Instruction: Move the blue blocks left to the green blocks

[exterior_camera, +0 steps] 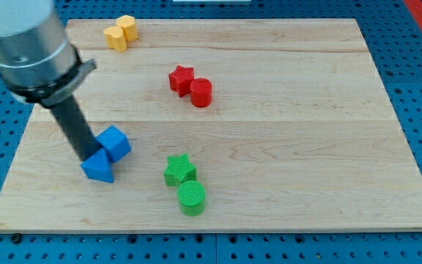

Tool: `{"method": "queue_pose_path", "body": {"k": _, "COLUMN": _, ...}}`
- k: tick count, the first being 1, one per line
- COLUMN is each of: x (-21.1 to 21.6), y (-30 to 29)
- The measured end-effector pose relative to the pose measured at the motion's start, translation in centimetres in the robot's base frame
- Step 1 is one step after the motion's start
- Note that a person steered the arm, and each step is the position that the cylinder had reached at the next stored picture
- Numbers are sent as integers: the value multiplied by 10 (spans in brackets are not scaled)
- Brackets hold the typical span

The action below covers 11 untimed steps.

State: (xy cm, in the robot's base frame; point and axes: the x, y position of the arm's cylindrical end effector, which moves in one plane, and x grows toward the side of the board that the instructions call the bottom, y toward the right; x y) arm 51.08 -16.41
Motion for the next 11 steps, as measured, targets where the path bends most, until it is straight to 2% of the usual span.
{"method": "queue_pose_path", "body": {"k": 2, "x": 24, "y": 9}}
{"method": "queue_pose_path", "body": {"k": 3, "x": 24, "y": -29}}
{"method": "queue_pose_path", "body": {"k": 4, "x": 36, "y": -2}}
{"method": "queue_pose_path", "body": {"k": 5, "x": 36, "y": 50}}
{"method": "queue_pose_path", "body": {"k": 6, "x": 29, "y": 40}}
{"method": "queue_pose_path", "body": {"k": 7, "x": 18, "y": -29}}
{"method": "queue_pose_path", "body": {"k": 8, "x": -27, "y": -36}}
{"method": "queue_pose_path", "body": {"k": 9, "x": -54, "y": -5}}
{"method": "queue_pose_path", "body": {"k": 11, "x": -1, "y": 79}}
